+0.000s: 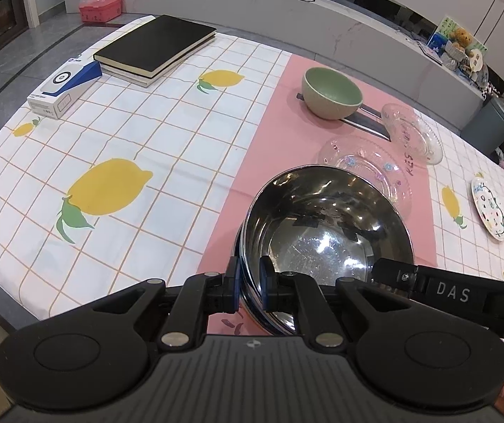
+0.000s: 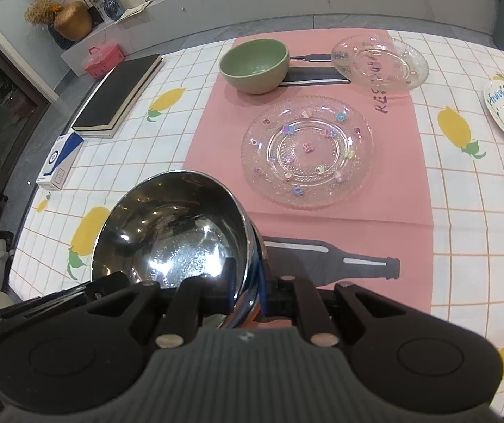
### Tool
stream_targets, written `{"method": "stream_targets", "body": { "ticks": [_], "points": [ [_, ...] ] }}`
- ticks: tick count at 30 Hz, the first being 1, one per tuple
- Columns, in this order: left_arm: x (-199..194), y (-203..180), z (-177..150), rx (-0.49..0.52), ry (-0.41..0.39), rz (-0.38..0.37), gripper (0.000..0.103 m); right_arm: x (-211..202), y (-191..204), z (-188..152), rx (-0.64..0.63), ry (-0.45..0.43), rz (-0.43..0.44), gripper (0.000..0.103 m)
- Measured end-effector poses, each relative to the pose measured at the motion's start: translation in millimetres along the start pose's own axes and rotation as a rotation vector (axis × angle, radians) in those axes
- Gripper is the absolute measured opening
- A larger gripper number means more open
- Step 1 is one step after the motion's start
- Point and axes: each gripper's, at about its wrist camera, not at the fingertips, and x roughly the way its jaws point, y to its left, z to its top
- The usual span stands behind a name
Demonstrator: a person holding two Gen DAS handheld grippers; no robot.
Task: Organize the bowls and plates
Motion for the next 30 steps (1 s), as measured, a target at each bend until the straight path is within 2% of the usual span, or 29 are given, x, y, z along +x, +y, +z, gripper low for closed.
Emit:
{"method": "stream_targets", "body": {
  "ticks": [6, 12, 17, 20, 24, 26, 30],
  "points": [
    [4, -5, 0, 0.026, 0.004, 0.042, 0.012, 3, 3, 1, -0.046, -0.01, -0.017, 0.01],
    [6, -7, -1, 0.039, 0.014, 0.047, 0.013, 4, 5, 0, -0.067, -0.014, -0.024, 0.01],
    [3, -3, 1, 0.024, 0.006, 0.021, 0.018, 1, -1, 0, -0.044, -0.013, -0.002, 0.01],
    [-7, 2, 3, 0.009, -0.038, 0.008, 0.02, -3, -5, 1, -0.024, -0.017, 0.012, 0.014],
    [-16, 2, 6, 0.023, -0.082, -0.004, 0.02, -7, -6, 1, -0.021, -0.028, 0.02, 0.011],
    [-16, 0, 6, 0.037, -0.086, -0.01, 0.015, -8, -5, 0, -0.021, -0.032, 0.027, 0.01],
    [-13, -2, 4, 0.052, -0.084, 0.008, 0.013, -8, -4, -1, -0.033, -0.04, 0.02, 0.005]
  ]
}}
